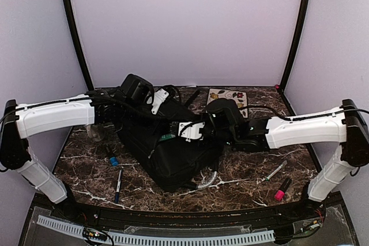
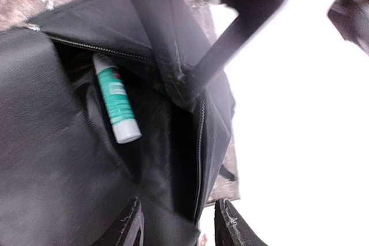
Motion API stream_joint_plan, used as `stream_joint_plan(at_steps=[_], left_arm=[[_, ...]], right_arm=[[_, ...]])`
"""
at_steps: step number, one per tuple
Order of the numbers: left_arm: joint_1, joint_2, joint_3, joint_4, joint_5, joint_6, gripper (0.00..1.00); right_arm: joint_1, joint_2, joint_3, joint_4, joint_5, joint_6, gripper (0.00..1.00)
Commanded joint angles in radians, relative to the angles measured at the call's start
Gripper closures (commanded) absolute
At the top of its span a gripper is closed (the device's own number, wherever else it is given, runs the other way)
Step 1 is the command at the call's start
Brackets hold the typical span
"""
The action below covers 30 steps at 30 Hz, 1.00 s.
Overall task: Pack the student bag
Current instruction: Place the glue stick in the second largest pocket of the bag, then pick up the pen from the center of the board.
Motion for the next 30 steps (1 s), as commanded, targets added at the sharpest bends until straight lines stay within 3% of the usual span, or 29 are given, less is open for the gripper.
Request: stream_joint_plan(at_steps=[1, 7, 14, 24, 30], left_arm=[[0.012, 0.010, 0.080, 0.095, 0.003, 0.058, 1.00], [0.014, 0.040, 0.242, 0.000, -0.010, 0.147, 1.00], [0.049, 0.027, 0.090, 0.107, 0.077, 0.150, 1.00], [0.049, 0.090, 0.141, 0.040, 0.144, 0.095, 1.00], [0.049, 0.038, 0.033, 0.107, 0.100, 0.109, 1.00]], right_arm=[[-0.039, -0.078, -0.021, -0.209, -0.177, 0.187, 0.58], [-0.155, -0.208, 0.049, -0.468, -0.370, 0.330, 0.58], [-0.381, -0.298, 0.073, -0.634, -0.560, 0.390, 0.58], [-0.662, -0.323, -0.027, -0.832, -0.698, 0.317, 0.61], [-0.845, -0.336, -0.045, -1.005, -0.649, 0.148, 0.61]])
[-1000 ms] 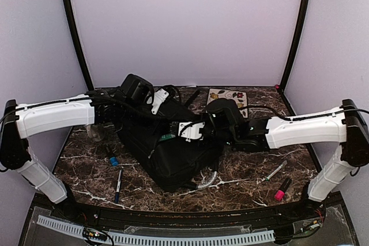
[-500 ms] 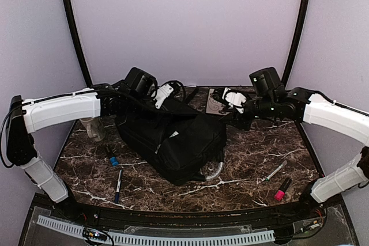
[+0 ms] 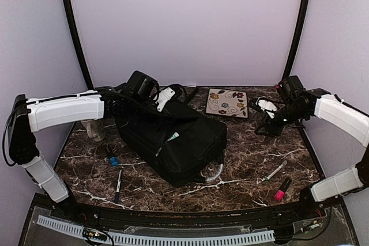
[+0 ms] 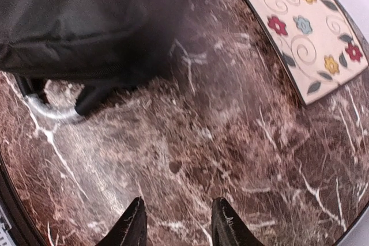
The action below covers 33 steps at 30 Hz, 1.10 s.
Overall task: Pack the student bag
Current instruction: Pick up the pen from the center of the board.
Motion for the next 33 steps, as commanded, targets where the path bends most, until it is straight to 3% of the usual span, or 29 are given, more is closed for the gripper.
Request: stream_joint_plan(at_steps=[1, 9, 20, 33], left_arm=[[0.008, -0.074, -0.059, 0.095, -0.021, 0.010, 1.00], [0.008, -0.092, -0.084, 0.094, 0.001, 0.022, 1.00], [0.008, -0.095, -0.084, 0.087, 0.004, 0.031, 1.00], [0.008, -0.093, -0.083, 0.089, 0.027, 0.021, 1.00]], right_arm=[[-0.091, -0.020, -0.020, -0.179, 0.018, -0.162, 0.61], [-0.101, -0.044, -0.111, -0.380, 0.170, -0.441, 0.59], [-0.097, -0.112, -0.295, -0.224, 0.400, -0.576, 0.59], [0.034, -0.053, -0.346, -0.084, 0.474, -0.543, 0.65]])
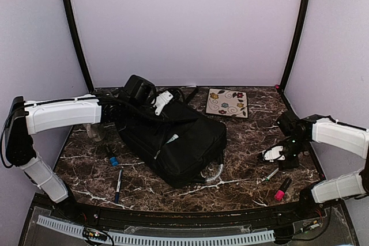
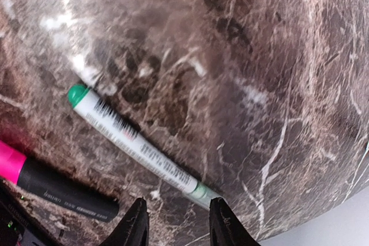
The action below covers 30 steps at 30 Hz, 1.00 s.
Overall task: Pack the student bag
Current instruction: Pick up the pen from the center of the board.
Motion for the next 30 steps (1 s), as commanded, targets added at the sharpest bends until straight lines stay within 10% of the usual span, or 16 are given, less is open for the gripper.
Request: stream_joint_plan(at_steps=[1, 30], left_arm=[[0.009, -0.052, 0.000, 0.027, 0.023, 0.003, 1.00], [0.009, -0.056, 0.001, 0.022, 0.024, 0.015, 1.00]], right_arm=[[0.044, 0.048, -0.006, 0.076, 0.025, 0.033, 0.65], [0.086, 0.182, 0.010, 0.121, 0.060, 0.088, 0.76]])
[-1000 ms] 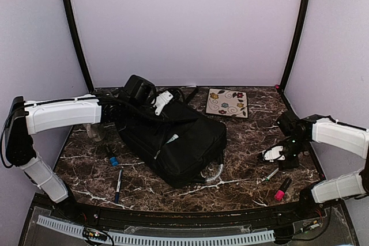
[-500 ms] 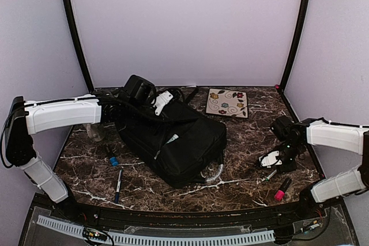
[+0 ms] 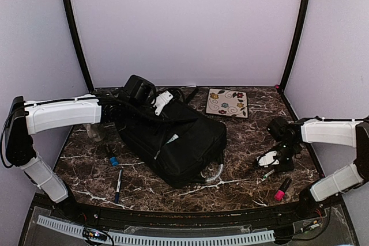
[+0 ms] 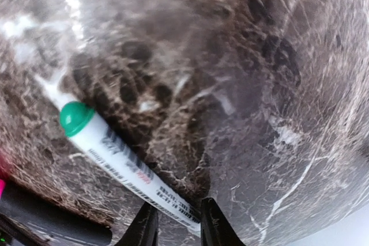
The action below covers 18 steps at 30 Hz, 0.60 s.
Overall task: Pack the student bag
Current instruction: Pick up the pen from the center of the board.
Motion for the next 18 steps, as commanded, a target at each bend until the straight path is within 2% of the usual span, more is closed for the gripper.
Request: stream_joint_plan(at_steps=[1, 6, 13, 18], left_arm=[[0.008, -0.056, 0.000, 0.024, 0.012, 0.014, 1.00], [0.008, -0.056, 0.002, 0.023, 0.014, 0.014, 1.00], [0.008, -0.058, 0.002, 0.022, 0.014, 0.015, 1.00], [0.008, -0.061, -0.003, 0.026, 0.009, 0.022, 1.00]], right_arm=[[0.006, 0.072, 0.065, 0.007, -0.028, 0.104, 0.77], [0.006, 0.098, 0.103, -0.005, -0.066, 0.152, 0.79], [0.006, 0.109, 0.123, -0.032, -0.096, 0.172, 0.93], [0.012, 0.123, 0.224, -0.080, -0.174, 0.215, 0.95]])
